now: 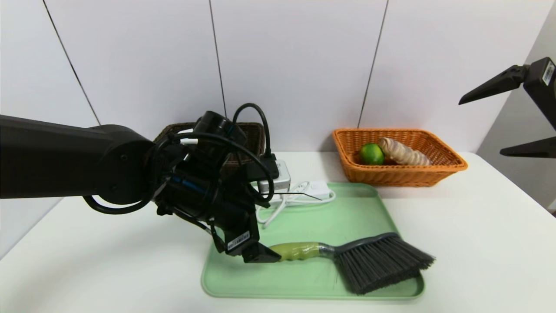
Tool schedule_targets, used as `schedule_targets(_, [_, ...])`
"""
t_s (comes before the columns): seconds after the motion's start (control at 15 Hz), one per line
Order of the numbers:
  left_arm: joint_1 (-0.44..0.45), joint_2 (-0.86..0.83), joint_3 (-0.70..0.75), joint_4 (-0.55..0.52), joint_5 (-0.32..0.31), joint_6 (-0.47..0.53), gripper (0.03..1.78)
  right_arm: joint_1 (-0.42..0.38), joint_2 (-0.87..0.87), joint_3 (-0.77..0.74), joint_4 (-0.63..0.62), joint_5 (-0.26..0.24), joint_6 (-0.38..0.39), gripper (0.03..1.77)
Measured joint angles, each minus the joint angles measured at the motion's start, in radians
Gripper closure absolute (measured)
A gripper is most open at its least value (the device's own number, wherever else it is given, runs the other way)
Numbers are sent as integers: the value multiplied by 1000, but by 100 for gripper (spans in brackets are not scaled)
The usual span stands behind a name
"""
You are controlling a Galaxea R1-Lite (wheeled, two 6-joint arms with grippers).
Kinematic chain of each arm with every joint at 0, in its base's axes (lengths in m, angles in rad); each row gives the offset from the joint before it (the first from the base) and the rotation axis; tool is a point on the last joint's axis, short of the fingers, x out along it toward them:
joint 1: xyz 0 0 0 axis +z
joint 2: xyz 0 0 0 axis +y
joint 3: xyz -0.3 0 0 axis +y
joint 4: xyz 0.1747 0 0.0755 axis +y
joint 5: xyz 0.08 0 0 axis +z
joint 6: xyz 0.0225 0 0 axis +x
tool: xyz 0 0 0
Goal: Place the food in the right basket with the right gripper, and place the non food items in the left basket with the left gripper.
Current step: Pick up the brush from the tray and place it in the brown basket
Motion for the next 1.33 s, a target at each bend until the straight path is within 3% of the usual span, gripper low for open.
schedule_targets(0.4, [-5, -9, 0, 45, -29, -2, 12, 0, 9, 11, -53, 0, 0, 9])
schedule_targets(1.33, [-61, 144, -87, 72, -83, -31, 12, 0, 19, 65, -104, -1, 0, 9])
